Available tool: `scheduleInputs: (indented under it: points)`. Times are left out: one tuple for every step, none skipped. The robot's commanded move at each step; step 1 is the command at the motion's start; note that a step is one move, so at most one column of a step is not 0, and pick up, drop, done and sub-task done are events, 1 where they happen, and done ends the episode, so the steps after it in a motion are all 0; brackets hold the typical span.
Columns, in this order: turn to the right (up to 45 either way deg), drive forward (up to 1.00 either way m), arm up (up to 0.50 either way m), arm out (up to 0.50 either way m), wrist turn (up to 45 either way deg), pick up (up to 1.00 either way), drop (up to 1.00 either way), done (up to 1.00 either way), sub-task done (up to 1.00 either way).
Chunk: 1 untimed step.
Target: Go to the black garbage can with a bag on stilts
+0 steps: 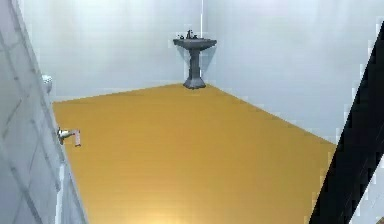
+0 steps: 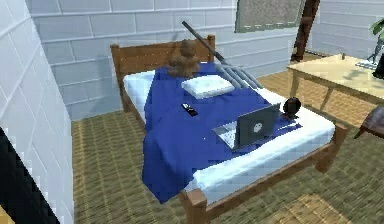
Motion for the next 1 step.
scheduleInputs:
  points:
    - [0.0,0.1,0.0,0.0,0.0,0.0,0.0,0.0,0.0]
